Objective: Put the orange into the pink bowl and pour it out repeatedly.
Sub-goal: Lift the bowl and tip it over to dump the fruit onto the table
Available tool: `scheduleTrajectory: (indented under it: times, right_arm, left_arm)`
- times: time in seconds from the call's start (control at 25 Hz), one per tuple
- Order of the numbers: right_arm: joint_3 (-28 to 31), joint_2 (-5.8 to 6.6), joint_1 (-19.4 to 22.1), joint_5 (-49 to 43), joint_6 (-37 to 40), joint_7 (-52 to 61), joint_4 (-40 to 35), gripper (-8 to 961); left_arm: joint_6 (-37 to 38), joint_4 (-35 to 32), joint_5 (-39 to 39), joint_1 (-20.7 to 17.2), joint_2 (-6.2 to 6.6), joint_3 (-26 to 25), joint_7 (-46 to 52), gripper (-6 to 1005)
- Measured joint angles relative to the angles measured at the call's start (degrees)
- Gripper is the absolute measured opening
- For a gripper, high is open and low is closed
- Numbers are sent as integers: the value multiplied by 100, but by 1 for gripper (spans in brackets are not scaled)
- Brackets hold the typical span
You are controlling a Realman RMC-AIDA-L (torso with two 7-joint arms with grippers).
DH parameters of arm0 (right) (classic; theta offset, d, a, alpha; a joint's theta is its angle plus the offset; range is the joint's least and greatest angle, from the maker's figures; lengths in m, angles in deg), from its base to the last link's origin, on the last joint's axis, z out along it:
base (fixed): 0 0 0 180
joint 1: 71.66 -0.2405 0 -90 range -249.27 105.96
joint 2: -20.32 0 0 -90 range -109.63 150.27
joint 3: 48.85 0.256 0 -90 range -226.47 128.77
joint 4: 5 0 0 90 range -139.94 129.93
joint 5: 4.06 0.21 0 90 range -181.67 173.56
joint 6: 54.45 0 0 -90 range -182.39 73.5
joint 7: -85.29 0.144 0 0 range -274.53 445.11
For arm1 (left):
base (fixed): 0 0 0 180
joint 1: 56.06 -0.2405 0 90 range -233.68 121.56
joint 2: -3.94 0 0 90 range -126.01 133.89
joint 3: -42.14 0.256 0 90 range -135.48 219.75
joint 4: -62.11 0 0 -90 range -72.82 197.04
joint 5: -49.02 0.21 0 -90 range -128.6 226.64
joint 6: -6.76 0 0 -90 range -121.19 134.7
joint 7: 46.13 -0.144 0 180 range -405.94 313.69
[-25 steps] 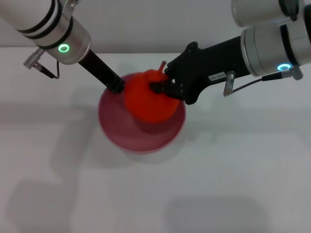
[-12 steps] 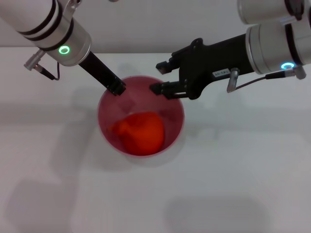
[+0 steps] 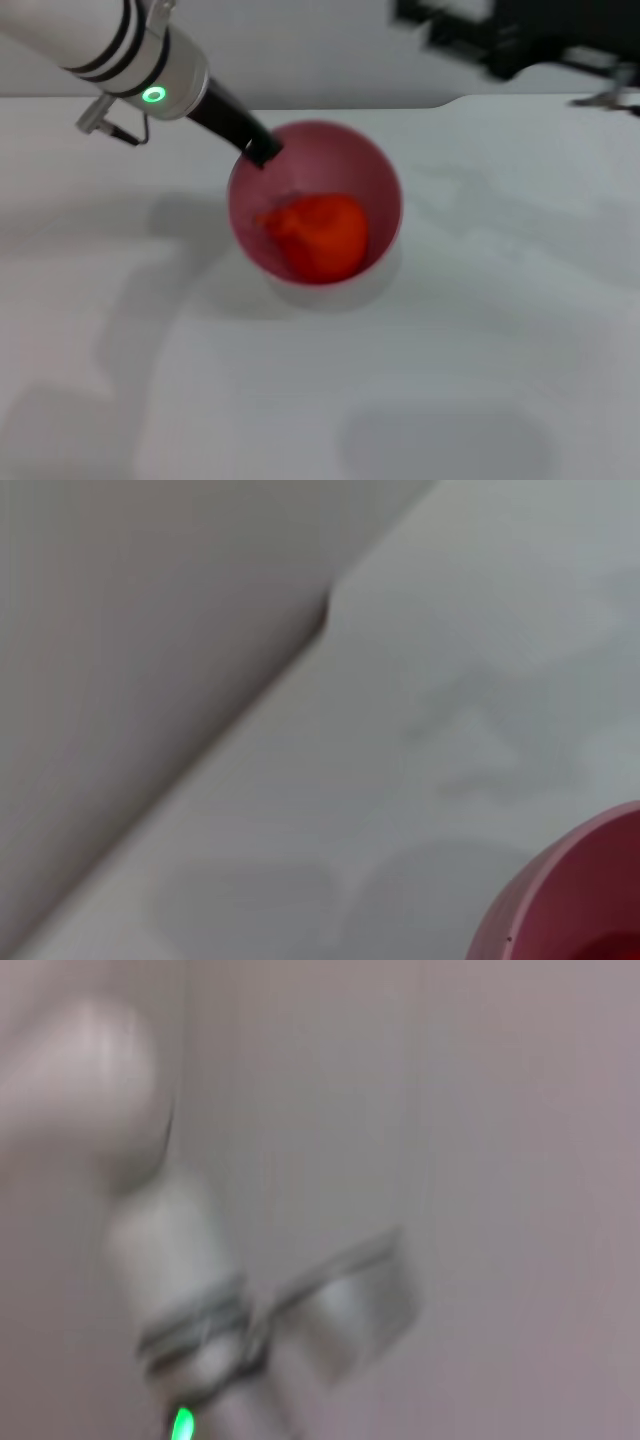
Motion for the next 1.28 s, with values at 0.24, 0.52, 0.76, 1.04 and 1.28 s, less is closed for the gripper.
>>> scheduleTrajectory:
  times: [0.24,0.52,0.76,1.04,1.28]
  right_arm:
    - [192,-18,710,2438,176,-2110,1089,459]
    - [485,-12,896,4046,510,-2977,2350,459]
    - [620,-17,907,5049,1064,-3335,3071,459]
    - [683,-11,911,5185,1235,-3353,3187,458]
    - [695,-8,884,5195,1305,-3351,3197,458]
  left_arm:
    - [-1447,-805,61,-665,25,1203,-53,44]
    - [-2837,-1093,460,-1087,12,2173,-70,44]
    - [-4938,-1118,1042,-1682,-5,3047,-71,44]
    - [-7377,-901,1349,-2454,-9,3763,-673,44]
    - [-8980,-415,1313,-2763,-32,4245,-1649,44]
